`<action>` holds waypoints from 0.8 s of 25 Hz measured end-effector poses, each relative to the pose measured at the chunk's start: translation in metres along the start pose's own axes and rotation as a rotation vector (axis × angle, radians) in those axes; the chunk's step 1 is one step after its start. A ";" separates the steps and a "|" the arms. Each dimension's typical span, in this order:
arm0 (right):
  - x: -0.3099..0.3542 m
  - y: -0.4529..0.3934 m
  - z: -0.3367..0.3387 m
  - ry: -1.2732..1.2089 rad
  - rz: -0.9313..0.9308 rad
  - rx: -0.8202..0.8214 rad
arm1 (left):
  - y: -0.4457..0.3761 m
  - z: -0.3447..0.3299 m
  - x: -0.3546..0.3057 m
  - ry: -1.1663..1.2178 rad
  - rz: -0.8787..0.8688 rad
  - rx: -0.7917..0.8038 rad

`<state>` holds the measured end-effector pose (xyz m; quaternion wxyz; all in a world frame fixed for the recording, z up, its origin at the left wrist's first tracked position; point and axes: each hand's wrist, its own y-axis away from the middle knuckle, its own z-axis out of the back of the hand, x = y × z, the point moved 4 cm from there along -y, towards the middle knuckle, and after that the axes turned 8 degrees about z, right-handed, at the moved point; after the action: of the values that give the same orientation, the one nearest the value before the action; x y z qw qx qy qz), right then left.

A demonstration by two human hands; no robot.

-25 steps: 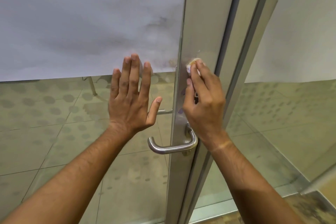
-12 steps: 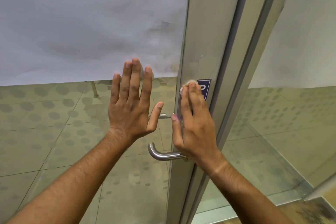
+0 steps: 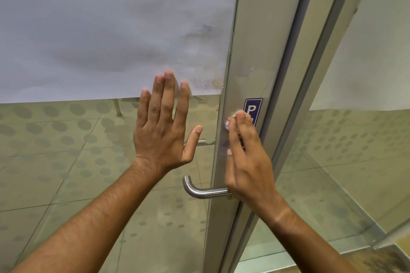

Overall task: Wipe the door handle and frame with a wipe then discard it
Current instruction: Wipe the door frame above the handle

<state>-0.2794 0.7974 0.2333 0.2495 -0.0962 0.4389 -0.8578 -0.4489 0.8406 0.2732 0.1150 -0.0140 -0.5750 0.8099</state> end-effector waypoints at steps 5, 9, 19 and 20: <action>-0.007 -0.026 0.008 -0.099 -0.078 -0.076 | 0.001 -0.001 0.000 -0.004 -0.004 -0.001; 0.003 -0.014 -0.002 -0.067 -0.072 -0.004 | 0.001 -0.002 0.000 0.004 0.004 -0.014; -0.001 -0.022 0.001 -0.049 -0.049 0.000 | 0.001 -0.001 0.000 0.012 -0.003 -0.006; -0.001 -0.028 0.001 -0.040 -0.041 -0.013 | 0.001 -0.001 0.000 0.016 -0.003 -0.006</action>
<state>-0.2874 0.8111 0.2562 0.2398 -0.1240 0.4375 -0.8577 -0.4492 0.8409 0.2724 0.1206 -0.0200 -0.5764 0.8079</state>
